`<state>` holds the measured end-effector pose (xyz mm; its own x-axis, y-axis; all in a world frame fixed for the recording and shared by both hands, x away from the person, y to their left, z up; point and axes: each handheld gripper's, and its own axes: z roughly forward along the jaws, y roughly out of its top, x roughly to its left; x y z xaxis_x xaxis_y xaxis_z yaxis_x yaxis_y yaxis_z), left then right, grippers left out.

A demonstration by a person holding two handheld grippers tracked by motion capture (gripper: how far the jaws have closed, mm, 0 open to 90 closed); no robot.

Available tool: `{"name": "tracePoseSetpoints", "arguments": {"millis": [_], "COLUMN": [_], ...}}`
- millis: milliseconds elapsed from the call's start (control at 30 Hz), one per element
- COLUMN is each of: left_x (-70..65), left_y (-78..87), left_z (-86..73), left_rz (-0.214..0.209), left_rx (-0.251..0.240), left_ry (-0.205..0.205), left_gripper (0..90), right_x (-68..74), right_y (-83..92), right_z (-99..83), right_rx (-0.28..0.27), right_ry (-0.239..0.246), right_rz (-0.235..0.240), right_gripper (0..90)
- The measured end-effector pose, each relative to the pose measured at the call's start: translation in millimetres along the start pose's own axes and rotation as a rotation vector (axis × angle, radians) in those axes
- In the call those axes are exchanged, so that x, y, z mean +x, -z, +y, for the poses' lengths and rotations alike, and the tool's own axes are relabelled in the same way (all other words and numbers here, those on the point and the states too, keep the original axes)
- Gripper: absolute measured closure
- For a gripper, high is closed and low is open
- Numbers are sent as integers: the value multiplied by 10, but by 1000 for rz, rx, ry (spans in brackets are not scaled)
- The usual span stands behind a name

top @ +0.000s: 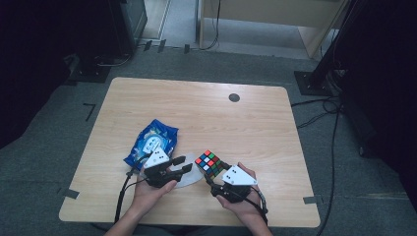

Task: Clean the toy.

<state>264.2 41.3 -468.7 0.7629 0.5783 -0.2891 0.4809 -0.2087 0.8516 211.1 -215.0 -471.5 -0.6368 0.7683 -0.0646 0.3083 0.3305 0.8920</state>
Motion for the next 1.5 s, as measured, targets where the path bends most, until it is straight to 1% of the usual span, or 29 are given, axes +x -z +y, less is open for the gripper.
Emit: {"name": "tracePoseSetpoints", "arguments": {"millis": [100, 133, 167, 200, 233, 267, 300, 333, 400, 433, 533, 633, 700, 767, 867, 900, 967, 1000, 1100, 1133, 1200, 1267, 1300, 1333, 1367, 1400, 1433, 1467, 1500], "left_x": [24, 23, 3, -19, -50, -50, -88, -139, -188, -207, -225, -234, -246, -230, -201, -197, -193, -189, -160, -140, -77, 5, 5, 71, 87, 87, 100, 106, 117], "left_y": [10, 16, 33, 35, 30, 30, 20, -4, -32, -40, -74, -102, -122, -126, -134, -133, -118, -107, -77, -70, -59, -37, -37, -6, 6, 6, 19, 25, 27], "left_z": [5, 10, 33, 49, 64, 64, 82, 102, 118, 121, 122, 120, 125, 127, 131, 133, 136, 143, 163, 165, 162, 161, 161, 169, 176, 176, 180, 181, 175], "left_rz": [-53, -67, -108, -121, -126, -126, -132, -124, -120, -112, -102, -107, -86, -83, -90, -87, -87, -92, -115, -131, -187, -267, -267, -325, -341, -341, -357, -366, -382], "left_rx": [-15, -20, -26, -21, -16, -16, -3, 20, 39, 41, 49, 66, 89, 101, 126, 132, 127, 122, 103, 100, 85, 57, 57, 30, 20, 20, 10, 6, 1], "left_ry": [35, 39, 42, 38, 36, 36, 36, 41, 43, 37, 45, 54, 58, 76, 112, 116, 117, 124, 163, 186, 250, 332, 332, 391, 412, 412, 428, 438, 455], "left_gripper": [503, 503, 490, 478, 455, 426, 358, 303, 206, 199, 214, 247, 291, 308, 326, 332, 339, 342, 344, 344, 345, 345, 345, 345, 345, 345, 345, 345, 345], "right_x": [1, 1, 8, 12, 18, 18, 44, 53, 75, 85, 116, 152, 194, 243, 270, 273, 283, 287, 280, 278, 270, 260, 260, 231, 219, 219, 200, 184, 181], "right_y": [0, 0, -9, -12, -17, -17, -27, -30, -39, -43, -52, -70, -88, -100, -115, -117, -122, -117, -104, -96, -88, -100, -100, -144, -157, -157, -171, -180, -175], "right_z": [0, 0, -4, -5, -5, -5, -1, 0, 6, 8, 13, 18, 19, 20, 23, 20, 17, 20, 27, 24, 11, -24, -24, -87, -106, -106, -125, -136, -125], "right_rx": [0, 0, 1, 1, 1, 1, 2, 0, -1, -3, -5, -7, -4, -3, -1, 1, -4, -10, -51, -64, -92, -101, -101, -96, -100, -100, -108, -122, -152], "right_ry": [0, 0, 0, 0, 4, 4, 6, 8, 17, 19, 18, 27, 47, 64, 79, 83, 88, 92, 82, 78, 77, 79, 79, 60, 43, 43, 22, 5, -11], "right_rz": [1, 1, 0, 2, 3, 3, 8, 8, 12, 13, 17, 28, 31, 27, 16, 11, 4, 1, 9, 12, 18, 20, 20, 22, 26, 26, 35, 41, 55], "right_gripper": [353, 353, 353, 353, 353, 353, 353, 353, 353, 353, 353, 353, 353, 353, 353, 352, 352, 351, 348, 347, 345, 340, 340, 337, 335, 335, 336, 338, 338]}}
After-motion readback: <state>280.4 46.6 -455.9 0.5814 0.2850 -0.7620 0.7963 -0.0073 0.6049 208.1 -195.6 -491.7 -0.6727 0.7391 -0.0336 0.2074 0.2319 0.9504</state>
